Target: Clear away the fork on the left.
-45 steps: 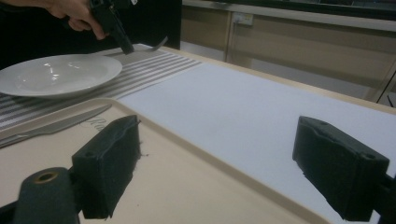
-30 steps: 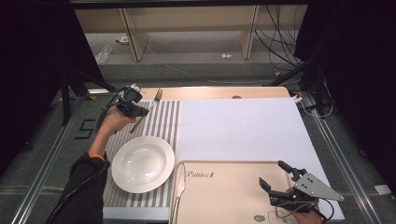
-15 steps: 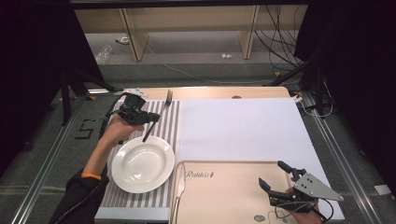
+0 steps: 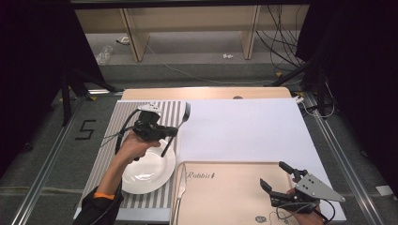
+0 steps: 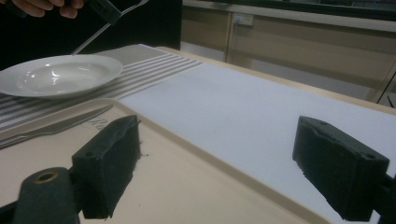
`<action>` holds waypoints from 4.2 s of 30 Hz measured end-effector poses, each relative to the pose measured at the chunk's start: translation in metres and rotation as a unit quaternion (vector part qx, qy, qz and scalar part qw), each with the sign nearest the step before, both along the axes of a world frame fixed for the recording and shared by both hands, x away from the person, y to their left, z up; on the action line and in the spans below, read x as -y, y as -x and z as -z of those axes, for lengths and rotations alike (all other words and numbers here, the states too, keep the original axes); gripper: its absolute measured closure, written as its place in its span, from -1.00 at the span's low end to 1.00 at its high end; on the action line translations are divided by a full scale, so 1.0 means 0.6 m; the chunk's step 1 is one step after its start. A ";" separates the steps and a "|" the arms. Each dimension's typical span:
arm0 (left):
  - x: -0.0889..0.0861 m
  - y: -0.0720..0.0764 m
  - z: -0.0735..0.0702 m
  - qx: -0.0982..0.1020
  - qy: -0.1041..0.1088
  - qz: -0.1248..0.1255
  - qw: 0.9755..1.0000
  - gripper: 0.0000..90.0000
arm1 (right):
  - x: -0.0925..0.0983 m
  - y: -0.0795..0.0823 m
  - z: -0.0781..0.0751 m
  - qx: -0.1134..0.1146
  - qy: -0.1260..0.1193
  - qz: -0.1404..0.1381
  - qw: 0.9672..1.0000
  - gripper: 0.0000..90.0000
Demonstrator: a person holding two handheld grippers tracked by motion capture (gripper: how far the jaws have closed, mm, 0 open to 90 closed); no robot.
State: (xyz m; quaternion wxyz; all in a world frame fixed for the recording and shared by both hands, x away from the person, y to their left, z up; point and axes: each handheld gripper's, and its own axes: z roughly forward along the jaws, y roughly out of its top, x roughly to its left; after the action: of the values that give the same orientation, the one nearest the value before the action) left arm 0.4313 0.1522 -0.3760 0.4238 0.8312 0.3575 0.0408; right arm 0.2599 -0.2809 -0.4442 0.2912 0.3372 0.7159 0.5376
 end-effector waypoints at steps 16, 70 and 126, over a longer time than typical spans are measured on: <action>0.038 0.051 0.028 -0.031 0.008 0.033 0.999 0.86 | 0.000 0.002 -0.001 0.002 0.002 0.000 1.000 -0.64; 0.130 0.209 0.102 -0.115 -0.023 0.134 0.984 0.86 | -0.002 0.006 -0.002 0.008 0.009 -0.004 1.000 -0.64; 0.198 0.268 0.125 -0.027 -0.123 0.186 0.974 0.51 | -0.004 0.006 -0.001 0.011 0.016 -0.005 1.000 -0.64</action>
State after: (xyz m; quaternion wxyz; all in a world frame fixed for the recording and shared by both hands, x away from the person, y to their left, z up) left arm 0.2706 0.0336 -0.4509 0.3088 0.9298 0.1997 -0.0175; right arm 0.2565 -0.2783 -0.4437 0.3019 0.3234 0.7227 0.5311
